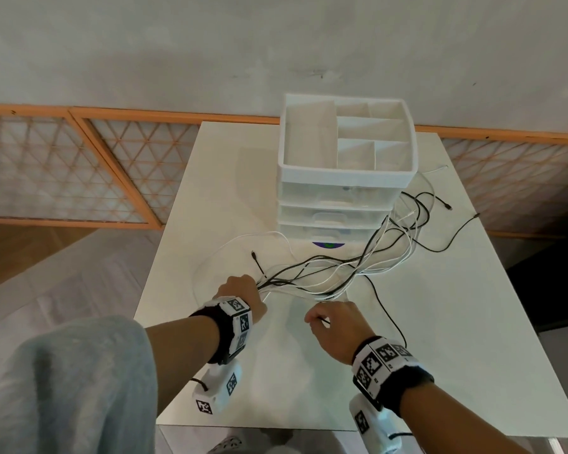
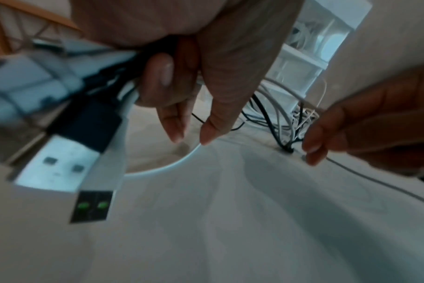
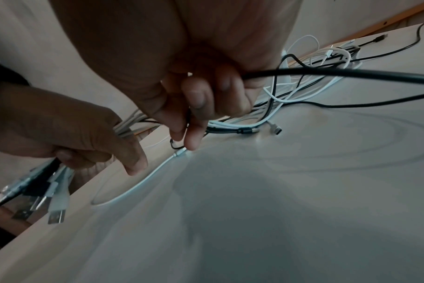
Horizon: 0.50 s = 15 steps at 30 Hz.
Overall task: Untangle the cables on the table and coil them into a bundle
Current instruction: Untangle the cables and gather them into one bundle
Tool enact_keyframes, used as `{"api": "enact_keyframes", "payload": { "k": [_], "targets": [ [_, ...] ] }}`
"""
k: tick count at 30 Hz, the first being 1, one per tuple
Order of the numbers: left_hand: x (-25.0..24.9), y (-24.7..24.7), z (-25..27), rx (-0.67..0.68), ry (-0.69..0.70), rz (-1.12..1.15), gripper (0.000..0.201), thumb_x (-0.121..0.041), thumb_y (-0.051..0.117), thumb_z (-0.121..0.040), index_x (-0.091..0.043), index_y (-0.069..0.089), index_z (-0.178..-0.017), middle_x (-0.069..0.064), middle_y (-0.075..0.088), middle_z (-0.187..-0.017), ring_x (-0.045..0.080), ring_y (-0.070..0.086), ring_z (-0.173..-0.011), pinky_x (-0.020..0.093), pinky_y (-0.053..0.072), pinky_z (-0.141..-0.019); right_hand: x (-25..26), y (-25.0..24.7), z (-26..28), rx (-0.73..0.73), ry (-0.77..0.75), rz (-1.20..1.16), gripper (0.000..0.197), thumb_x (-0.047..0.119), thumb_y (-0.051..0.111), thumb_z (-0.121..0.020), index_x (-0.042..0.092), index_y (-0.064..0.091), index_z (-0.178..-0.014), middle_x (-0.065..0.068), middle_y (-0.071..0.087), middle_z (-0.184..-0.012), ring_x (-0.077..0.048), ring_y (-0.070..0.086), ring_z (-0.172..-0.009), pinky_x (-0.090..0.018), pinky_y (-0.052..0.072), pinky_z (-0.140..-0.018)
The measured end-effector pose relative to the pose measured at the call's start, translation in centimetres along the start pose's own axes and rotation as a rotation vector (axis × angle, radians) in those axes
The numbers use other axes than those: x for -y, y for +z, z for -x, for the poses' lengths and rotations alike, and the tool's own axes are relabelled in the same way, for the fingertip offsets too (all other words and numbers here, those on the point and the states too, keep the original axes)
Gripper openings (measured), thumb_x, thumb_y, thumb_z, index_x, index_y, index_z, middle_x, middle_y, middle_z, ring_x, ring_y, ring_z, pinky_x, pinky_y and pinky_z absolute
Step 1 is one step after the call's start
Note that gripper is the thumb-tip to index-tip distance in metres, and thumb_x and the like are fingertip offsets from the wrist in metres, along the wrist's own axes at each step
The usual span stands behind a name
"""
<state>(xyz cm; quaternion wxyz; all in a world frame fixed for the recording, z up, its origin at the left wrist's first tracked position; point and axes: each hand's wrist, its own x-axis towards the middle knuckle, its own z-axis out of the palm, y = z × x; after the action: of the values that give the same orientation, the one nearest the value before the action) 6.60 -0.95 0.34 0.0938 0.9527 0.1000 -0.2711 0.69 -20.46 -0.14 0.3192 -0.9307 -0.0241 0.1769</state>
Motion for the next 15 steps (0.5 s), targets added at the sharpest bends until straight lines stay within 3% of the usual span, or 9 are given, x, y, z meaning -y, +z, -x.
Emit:
{"api": "enact_keyframes", "payload": {
  "k": [6, 10, 12, 13, 14, 15],
  "targets": [
    [0.8, 1.9, 0.3, -0.055, 0.054, -0.176, 0.031, -0.026, 0.056, -0.090, -0.013, 0.058, -0.119, 0.009, 0.059, -0.121, 0.028, 0.061, -0.111, 0.034, 0.048, -0.085, 0.5, 0.1, -0.4, -0.012, -0.025, 0.010, 0.019, 0.020, 0.059, -0.089, 0.024, 0.077, -0.095, 0.012, 0.075, -0.097, -0.007, 0.064, -0.095, -0.017, 0.040, -0.091],
    [0.4, 1.7, 0.9, 0.018, 0.062, -0.099, 0.035, -0.030, 0.063, -0.084, -0.013, 0.060, -0.114, 0.008, 0.060, -0.117, 0.028, 0.063, -0.107, 0.032, 0.050, -0.081, 0.3, 0.0, -0.1, 0.015, -0.027, -0.002, 0.024, 0.019, 0.055, -0.095, 0.022, 0.078, -0.101, 0.011, 0.076, -0.101, -0.004, 0.063, -0.096, 0.005, 0.028, -0.087],
    [-0.2, 1.0, 1.3, 0.072, 0.024, 0.045, 0.034, -0.036, 0.068, -0.078, -0.013, 0.061, -0.102, 0.005, 0.063, -0.105, 0.027, 0.065, -0.097, 0.028, 0.048, -0.072, 0.6, -0.4, 0.1, 0.026, -0.021, -0.046, 0.023, 0.019, 0.057, -0.094, 0.022, 0.079, -0.098, 0.015, 0.075, -0.096, 0.004, 0.060, -0.084, -0.004, 0.036, -0.095],
    [-0.6, 0.4, 1.5, 0.109, 0.006, 0.138, 0.034, -0.038, 0.071, -0.076, -0.012, 0.062, -0.097, 0.004, 0.063, -0.097, 0.026, 0.065, -0.090, 0.027, 0.047, -0.068, 0.7, -0.7, 0.2, 0.013, -0.017, -0.074, 0.020, 0.021, 0.059, -0.093, 0.024, 0.079, -0.094, 0.022, 0.073, -0.086, 0.007, 0.058, -0.076, -0.018, 0.042, -0.100],
    [-1.2, -0.3, 1.5, 0.148, -0.006, 0.243, 0.034, -0.038, 0.074, -0.073, -0.011, 0.064, -0.091, 0.005, 0.063, -0.089, 0.026, 0.064, -0.081, 0.025, 0.046, -0.064, 0.8, -0.9, 0.1, -0.005, -0.014, -0.104, 0.018, 0.027, 0.062, -0.091, 0.026, 0.079, -0.089, 0.029, 0.069, -0.074, 0.007, 0.057, -0.069, -0.028, 0.045, -0.100],
    [-1.7, -1.1, 1.5, 0.179, -0.011, 0.364, 0.031, -0.036, 0.075, -0.069, -0.011, 0.066, -0.083, 0.005, 0.063, -0.079, 0.025, 0.062, -0.069, 0.025, 0.044, -0.058, 1.0, -1.3, 0.1, -0.019, -0.018, -0.137, 0.016, 0.035, 0.064, -0.090, 0.028, 0.078, -0.086, 0.033, 0.063, -0.064, 0.005, 0.058, -0.065, -0.031, 0.047, -0.096]
  ]
}}
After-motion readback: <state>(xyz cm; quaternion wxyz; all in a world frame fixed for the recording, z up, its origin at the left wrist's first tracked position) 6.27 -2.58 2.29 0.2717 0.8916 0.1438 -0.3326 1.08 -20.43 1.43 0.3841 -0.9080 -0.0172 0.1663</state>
